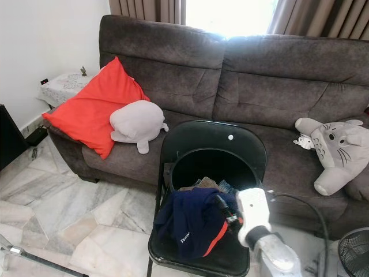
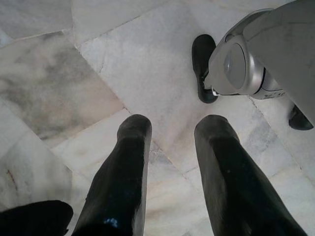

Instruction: Hang hanger

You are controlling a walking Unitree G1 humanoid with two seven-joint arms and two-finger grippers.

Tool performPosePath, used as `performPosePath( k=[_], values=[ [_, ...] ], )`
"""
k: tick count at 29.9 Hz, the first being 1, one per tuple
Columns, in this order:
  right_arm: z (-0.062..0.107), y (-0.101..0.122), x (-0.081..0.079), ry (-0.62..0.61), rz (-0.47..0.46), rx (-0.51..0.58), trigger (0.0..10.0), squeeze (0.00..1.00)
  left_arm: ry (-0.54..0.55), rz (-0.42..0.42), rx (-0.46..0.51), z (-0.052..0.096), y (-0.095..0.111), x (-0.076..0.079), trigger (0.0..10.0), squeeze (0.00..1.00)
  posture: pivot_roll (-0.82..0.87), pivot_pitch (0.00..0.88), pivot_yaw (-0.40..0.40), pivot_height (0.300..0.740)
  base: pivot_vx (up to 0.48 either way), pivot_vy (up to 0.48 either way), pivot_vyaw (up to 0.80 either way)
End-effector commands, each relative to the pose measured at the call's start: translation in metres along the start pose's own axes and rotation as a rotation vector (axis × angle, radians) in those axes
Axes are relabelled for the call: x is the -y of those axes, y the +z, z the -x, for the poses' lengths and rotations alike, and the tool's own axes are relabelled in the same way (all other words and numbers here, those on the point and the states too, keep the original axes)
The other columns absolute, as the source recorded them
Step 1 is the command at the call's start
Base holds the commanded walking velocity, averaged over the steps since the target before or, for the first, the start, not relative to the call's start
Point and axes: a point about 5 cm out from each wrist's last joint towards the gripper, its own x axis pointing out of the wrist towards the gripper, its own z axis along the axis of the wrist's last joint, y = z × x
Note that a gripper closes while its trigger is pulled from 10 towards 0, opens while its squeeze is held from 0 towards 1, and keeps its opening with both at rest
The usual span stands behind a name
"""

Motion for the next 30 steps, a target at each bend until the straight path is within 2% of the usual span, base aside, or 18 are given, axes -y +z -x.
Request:
performPosePath(
  k=[1,3,4,5,8,9,10,11,12,13,14,15,16,17,23,25,30],
  values=[
    [0.008,-0.006,0.020,-0.095,0.172,-0.054,10.0,0.00,0.004,-0.014,-0.015,0.001,-0.001,-0.002,10.0,0.00,0.00,0.000,0.005,0.740,0.000,0.000,0.00],
    [0.013,-0.012,0.032,-0.140,0.318,-0.103,10.0,0.00,0.004,-0.016,-0.015,0.000,-0.001,-0.002,10.0,0.00,0.00,0.000,0.006,0.740,0.000,0.000,0.00],
    [0.017,-0.014,0.039,-0.147,0.437,-0.127,10.0,0.00,0.005,-0.017,-0.016,0.000,-0.001,-0.002,10.0,0.00,0.00,0.000,0.007,0.740,0.000,0.000,0.00],
    [0.019,-0.016,0.041,-0.141,0.473,-0.134,10.0,0.00,0.005,-0.018,-0.016,0.000,-0.001,-0.003,10.0,0.00,0.00,0.000,0.007,0.740,0.000,0.000,0.00],
    [0.024,-0.021,0.051,-0.185,0.444,-0.177,10.0,0.00,0.005,-0.018,-0.017,0.000,-0.001,-0.003,10.0,0.00,0.00,0.000,0.005,0.740,0.000,0.000,0.00],
    [0.026,-0.023,0.056,-0.190,0.618,-0.220,10.0,0.00,0.005,-0.016,-0.017,0.000,-0.001,-0.003,10.0,0.00,0.00,0.000,0.007,0.740,0.000,0.000,0.00],
    [0.026,-0.023,0.056,-0.190,0.618,-0.220,10.0,0.00,0.005,-0.016,-0.017,0.000,-0.001,-0.003,10.0,0.00,0.00,0.000,0.007,0.740,0.000,0.000,0.00],
    [0.026,-0.025,0.057,-0.179,0.703,-0.236,10.0,0.00,0.005,-0.016,-0.017,0.000,-0.001,-0.003,10.0,0.00,0.00,0.000,0.007,0.740,0.000,0.000,0.00],
    [0.026,-0.025,0.057,-0.179,0.703,-0.236,10.0,0.00,0.005,-0.016,-0.017,0.000,-0.001,-0.003,10.0,0.00,0.00,0.000,0.007,0.740,0.000,0.000,0.00],
    [0.026,-0.035,0.054,-0.072,0.936,-0.274,10.0,0.00,0.004,-0.017,-0.017,0.000,-0.001,-0.002,10.0,0.00,0.00,0.000,0.007,0.740,0.000,0.000,0.00],
    [0.026,-0.043,0.049,0.008,1.036,-0.276,10.0,0.00,0.002,-0.017,-0.017,0.000,-0.001,-0.002,10.0,0.00,0.00,0.000,0.007,0.740,0.000,0.000,0.00],
    [0.025,-0.045,0.047,0.025,1.050,-0.272,10.0,0.00,0.002,-0.017,-0.017,0.000,-0.001,-0.002,10.0,0.00,0.00,0.000,0.007,0.740,0.000,0.000,0.00],
    [0.022,-0.049,0.045,0.064,1.121,-0.265,10.0,0.00,0.001,-0.018,-0.016,0.000,0.000,-0.002,10.0,0.00,0.00,0.000,0.004,0.740,0.000,0.000,0.00],
    [0.022,-0.049,0.045,0.064,1.121,-0.265,10.0,0.00,0.001,-0.018,-0.016,0.000,0.000,-0.002,10.0,0.00,0.00,0.000,0.004,0.740,0.000,0.000,0.00],
    [0.009,-0.059,0.049,0.108,1.271,-0.253,10.0,0.00,0.003,-0.012,-0.012,0.000,0.000,-0.001,10.0,0.00,0.01,0.000,-0.002,0.740,0.000,0.000,0.00],
    [0.003,-0.062,0.050,0.132,1.352,-0.250,10.0,0.00,0.004,-0.011,-0.012,0.000,0.000,-0.001,10.0,0.00,0.01,0.000,-0.005,0.740,0.000,0.000,0.00],
    [-0.013,-0.060,0.052,0.119,1.503,-0.173,10.0,0.00,0.008,0.002,-0.011,0.000,0.001,-0.001,10.0,0.00,0.02,0.000,-0.007,0.740,0.000,0.000,0.00]
  ],
)
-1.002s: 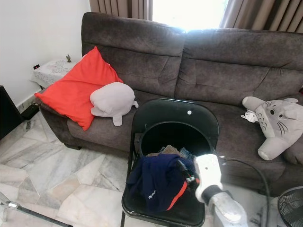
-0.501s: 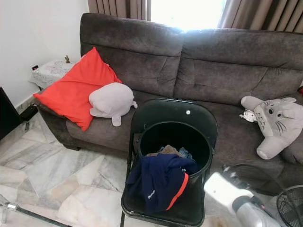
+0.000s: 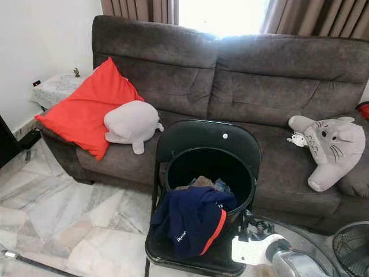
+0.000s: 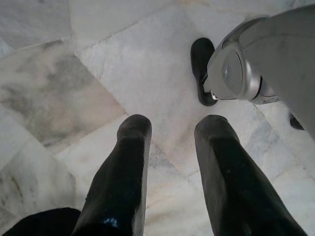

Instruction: Hang hanger

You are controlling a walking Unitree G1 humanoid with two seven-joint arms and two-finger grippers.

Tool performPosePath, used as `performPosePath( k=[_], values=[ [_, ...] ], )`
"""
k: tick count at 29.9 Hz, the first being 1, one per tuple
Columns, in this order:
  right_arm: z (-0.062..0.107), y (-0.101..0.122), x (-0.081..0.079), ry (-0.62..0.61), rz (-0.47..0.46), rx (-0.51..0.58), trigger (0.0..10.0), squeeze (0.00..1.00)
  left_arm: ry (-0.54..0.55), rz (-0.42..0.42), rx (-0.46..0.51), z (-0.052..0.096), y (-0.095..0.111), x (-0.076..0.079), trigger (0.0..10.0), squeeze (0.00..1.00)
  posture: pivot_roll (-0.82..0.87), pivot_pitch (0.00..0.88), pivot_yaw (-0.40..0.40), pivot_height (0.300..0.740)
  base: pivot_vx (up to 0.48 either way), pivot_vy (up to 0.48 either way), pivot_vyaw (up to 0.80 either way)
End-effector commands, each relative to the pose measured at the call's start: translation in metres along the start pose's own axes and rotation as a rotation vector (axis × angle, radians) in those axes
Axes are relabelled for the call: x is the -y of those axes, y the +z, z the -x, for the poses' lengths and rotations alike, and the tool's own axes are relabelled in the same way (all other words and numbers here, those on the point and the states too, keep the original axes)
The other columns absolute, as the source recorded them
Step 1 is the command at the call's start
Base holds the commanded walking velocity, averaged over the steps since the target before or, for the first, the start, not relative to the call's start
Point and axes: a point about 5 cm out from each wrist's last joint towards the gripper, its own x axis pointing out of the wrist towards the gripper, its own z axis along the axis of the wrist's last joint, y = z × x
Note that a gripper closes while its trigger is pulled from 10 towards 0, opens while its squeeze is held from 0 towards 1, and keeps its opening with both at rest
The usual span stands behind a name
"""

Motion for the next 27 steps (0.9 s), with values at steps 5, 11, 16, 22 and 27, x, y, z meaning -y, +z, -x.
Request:
performPosePath(
  k=[5,11,16,22,27],
  values=[
    [-0.011,0.006,-0.002,-0.033,0.151,0.075,10.0,0.00,0.005,0.003,-0.017,0.001,-0.003,-0.002,10.0,0.00,0.02,0.000,-0.004,0.740,0.000,0.000,0.00],
    [-0.018,0.004,-0.001,-0.044,0.182,0.080,10.0,0.98,0.007,0.005,-0.013,0.001,-0.002,-0.002,10.0,0.00,0.03,0.000,-0.006,0.740,0.000,0.000,0.00],
    [-0.025,0.009,-0.002,-0.067,0.234,0.115,10.0,0.00,0.008,0.006,-0.012,0.001,-0.002,-0.002,10.0,0.00,0.04,0.000,-0.004,0.740,0.000,0.000,0.00],
    [-0.032,0.018,-0.003,-0.098,0.298,0.178,10.0,0.00,0.015,0.013,-0.012,0.001,-0.003,-0.004,10.0,0.00,0.05,0.000,-0.003,0.740,0.000,0.000,0.00],
    [-0.036,0.025,-0.003,-0.104,0.326,0.219,10.0,0.00,0.017,0.014,-0.013,0.001,-0.003,-0.004,10.0,0.00,0.05,0.000,-0.002,0.740,0.000,0.000,0.00]
  ],
)
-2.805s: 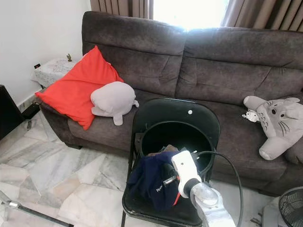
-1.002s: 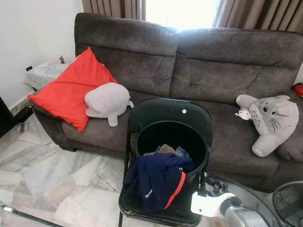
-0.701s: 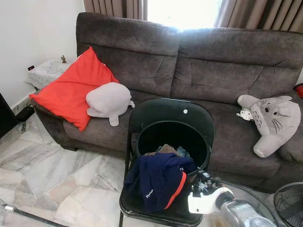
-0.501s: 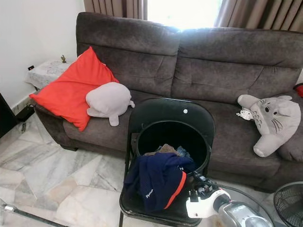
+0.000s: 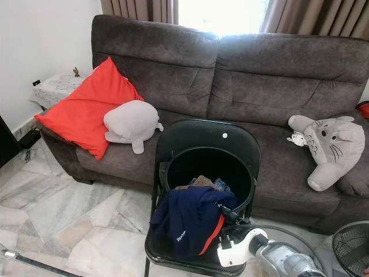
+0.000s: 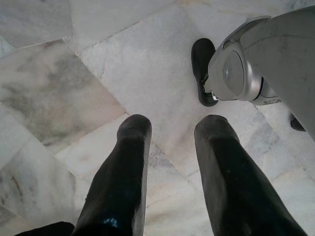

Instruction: Hang hanger

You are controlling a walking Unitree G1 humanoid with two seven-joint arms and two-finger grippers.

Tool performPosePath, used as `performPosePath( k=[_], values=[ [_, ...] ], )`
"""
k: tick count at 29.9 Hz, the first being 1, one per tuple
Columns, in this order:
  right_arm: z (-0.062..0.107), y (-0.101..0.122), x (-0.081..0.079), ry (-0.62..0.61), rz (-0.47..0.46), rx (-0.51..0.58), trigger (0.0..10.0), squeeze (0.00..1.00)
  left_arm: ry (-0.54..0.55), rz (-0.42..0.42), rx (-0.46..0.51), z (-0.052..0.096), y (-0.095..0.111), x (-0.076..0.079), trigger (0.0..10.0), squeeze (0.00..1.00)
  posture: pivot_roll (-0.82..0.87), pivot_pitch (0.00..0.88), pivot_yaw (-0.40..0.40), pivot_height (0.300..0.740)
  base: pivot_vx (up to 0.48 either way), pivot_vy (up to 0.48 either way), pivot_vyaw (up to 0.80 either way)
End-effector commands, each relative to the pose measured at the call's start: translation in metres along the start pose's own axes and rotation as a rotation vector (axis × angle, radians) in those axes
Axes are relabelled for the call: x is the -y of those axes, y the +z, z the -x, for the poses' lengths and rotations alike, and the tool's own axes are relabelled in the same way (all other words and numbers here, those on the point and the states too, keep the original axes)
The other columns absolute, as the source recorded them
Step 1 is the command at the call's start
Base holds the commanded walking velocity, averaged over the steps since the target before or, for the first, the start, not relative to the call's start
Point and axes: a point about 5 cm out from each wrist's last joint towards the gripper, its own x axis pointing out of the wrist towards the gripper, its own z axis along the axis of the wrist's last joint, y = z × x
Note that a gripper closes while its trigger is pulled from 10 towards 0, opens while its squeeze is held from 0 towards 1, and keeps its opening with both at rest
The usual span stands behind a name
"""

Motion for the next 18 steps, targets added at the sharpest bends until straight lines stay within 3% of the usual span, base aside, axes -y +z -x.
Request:
performPosePath(
  k=[1,9,18],
  values=[
    [-0.003,0.002,0.003,-0.003,0.032,0.034,10.0,0.00,0.013,0.009,-0.015,0.001,-0.003,-0.004,10.0,0.00,0.05,0.000,-0.002,0.740,0.000,0.000,0.00],
    [-0.011,0.006,0.011,-0.032,0.078,0.067,10.0,0.00,0.019,0.011,-0.015,0.002,-0.004,-0.005,10.0,0.00,0.07,0.000,-0.001,0.740,0.000,0.000,0.00],
    [-0.019,0.013,0.029,-0.162,0.048,0.112,10.0,0.00,0.027,0.008,-0.016,0.002,-0.005,-0.006,10.0,0.00,0.06,0.000,0.001,0.740,0.000,0.000,0.00]
  ],
)
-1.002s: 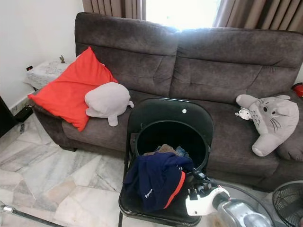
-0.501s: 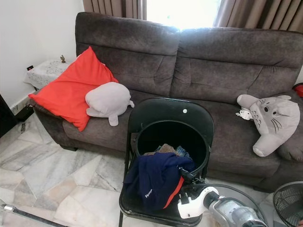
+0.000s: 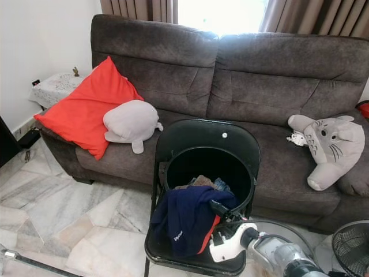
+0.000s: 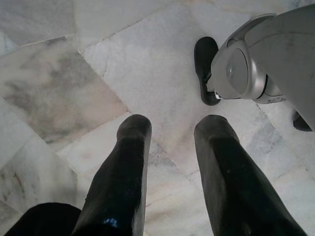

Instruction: Hang hanger

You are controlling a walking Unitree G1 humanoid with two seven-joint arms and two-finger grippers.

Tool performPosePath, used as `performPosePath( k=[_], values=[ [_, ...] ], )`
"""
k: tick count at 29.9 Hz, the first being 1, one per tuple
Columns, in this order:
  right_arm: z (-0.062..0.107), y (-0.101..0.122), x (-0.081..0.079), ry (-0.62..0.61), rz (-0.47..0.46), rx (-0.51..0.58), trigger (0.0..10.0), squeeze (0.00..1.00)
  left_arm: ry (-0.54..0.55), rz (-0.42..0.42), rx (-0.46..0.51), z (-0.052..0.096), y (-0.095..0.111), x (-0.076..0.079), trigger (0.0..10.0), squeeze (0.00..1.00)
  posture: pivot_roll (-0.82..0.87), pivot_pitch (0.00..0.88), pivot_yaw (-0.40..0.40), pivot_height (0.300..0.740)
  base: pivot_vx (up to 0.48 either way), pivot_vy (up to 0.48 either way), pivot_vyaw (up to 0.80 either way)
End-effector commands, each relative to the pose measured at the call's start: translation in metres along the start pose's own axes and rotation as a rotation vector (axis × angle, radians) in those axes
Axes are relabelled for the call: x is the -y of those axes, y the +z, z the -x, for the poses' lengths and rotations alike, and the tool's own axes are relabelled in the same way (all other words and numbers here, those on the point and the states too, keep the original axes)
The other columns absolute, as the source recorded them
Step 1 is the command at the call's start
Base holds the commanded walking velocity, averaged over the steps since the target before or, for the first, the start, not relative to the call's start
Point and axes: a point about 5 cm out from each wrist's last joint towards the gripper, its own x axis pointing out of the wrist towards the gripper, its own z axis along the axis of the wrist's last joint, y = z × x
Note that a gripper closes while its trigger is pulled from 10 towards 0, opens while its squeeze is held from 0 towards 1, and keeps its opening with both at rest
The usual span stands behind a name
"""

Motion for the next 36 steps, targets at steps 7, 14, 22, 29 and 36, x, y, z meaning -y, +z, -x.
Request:
performPosePath(
  k=[7,14,22,29,36],
  values=[
    [-0.008,0.006,0.017,-0.106,-0.048,0.029,10.0,0.00,0.012,-0.001,-0.013,0.001,-0.003,-0.004,10.0,0.00,0.05,0.000,0.004,0.740,0.000,0.000,0.00],
    [-0.006,0.016,0.023,-0.167,-0.145,0.085,10.0,0.00,0.010,-0.008,-0.013,0.001,-0.002,-0.004,10.0,0.00,0.04,0.000,0.009,0.740,0.000,0.000,0.00],
    [-0.002,0.027,0.021,-0.169,-0.210,0.134,10.0,0.00,0.004,-0.018,-0.014,0.001,-0.002,-0.003,10.0,0.00,0.04,0.000,0.011,0.740,0.000,0.000,0.00],
    [-0.001,0.012,0.029,-0.246,-0.252,0.028,10.0,0.00,0.004,-0.018,-0.013,0.001,-0.002,-0.004,10.0,0.00,0.04,0.000,0.012,0.740,0.000,0.000,0.00],
    [-0.003,0.005,0.031,-0.294,-0.465,-0.097,10.0,0.00,0.007,-0.024,-0.013,0.001,-0.002,-0.005,10.0,0.00,0.04,0.000,0.022,0.740,0.000,0.000,0.00]
  ],
)
